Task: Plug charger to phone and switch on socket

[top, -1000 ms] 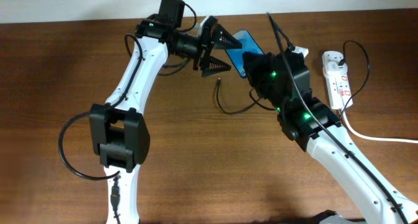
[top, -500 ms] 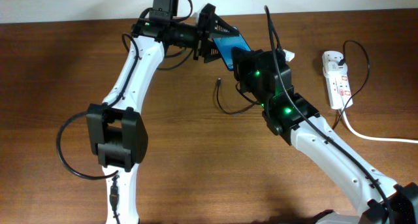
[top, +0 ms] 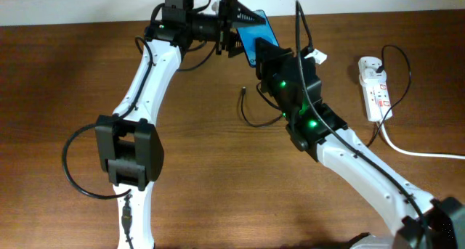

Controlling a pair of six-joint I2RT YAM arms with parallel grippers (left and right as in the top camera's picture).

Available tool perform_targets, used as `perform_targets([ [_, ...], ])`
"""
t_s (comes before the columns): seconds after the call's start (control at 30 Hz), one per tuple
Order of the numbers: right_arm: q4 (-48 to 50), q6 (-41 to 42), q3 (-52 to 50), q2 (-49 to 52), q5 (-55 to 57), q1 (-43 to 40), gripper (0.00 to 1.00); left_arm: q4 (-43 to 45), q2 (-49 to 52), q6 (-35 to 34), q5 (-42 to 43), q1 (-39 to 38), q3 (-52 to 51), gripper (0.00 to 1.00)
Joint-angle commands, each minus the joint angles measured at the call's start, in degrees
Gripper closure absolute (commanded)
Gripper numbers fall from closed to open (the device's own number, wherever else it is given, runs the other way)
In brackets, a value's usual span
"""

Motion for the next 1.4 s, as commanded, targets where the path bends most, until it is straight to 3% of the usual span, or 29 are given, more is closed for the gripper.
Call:
perform_targets([
  [0.0,1.31,-0.33,4.37,3.15,3.10,0.44,0.96,2.73,-0.17,-8.04,-1.29,0.28,0.83,0.33],
  [0.13,0.57,-1.16,7.52,5.42,3.78,0.44,0.96,2.71,-0.17,-8.66,-3.30,0.31,0.83,0.43],
  [0.23,-2.21,-2.08,7.52,5.40,4.20,0.42,0.96,2.73,-0.17,-9.09,-6.58,0.76,0.83,0.59],
  [0.4,-3.28,-5.51,7.52,5.42,2.27,0.44,0.96,2.73,-0.17,-9.25,-7.13,0.94,0.83,0.62],
  [0.5,-4.37,-5.49,7.52,5.42,1.05,0.46,0.96,2.71,-0.17,-9.25,-8.68,0.94,0.83,0.79],
  [0.73,-4.50,-5.49,7.52,5.40,-2.49,0.44,0.96,2.71,-0.17,-9.25,-12.68,0.94,0.81,0.77],
  [0.8,-4.50,-5.49,7.52,5.40,-3.28,0.44,0.96,2.73,-0.17,-9.27,-13.35,0.94,0.83,0.72],
  [0.87,-4.48,-5.46,7.52,5.40,-3.28,0.44,0.96,2.73,-0.17,-9.29,-13.99,0.96,0.81,0.60],
  [0.97,-3.82,-5.46,7.54,5.40,-3.26,0.44,0.96,2.75,-0.17,-9.46,-14.14,1.16,0.83,0.58],
  [1.1,-2.84,-5.46,7.56,5.40,-3.78,0.44,0.96,2.73,-0.17,-9.46,-14.27,1.05,0.83,0.76],
  [1.27,-2.82,-5.49,7.56,5.40,-4.37,0.44,0.96,2.71,-0.17,-9.46,-16.76,1.05,0.83,0.85],
  [1.37,-2.78,-5.46,7.56,5.40,-4.76,0.44,0.96,2.71,-0.17,-9.44,-17.79,1.01,0.83,1.00],
])
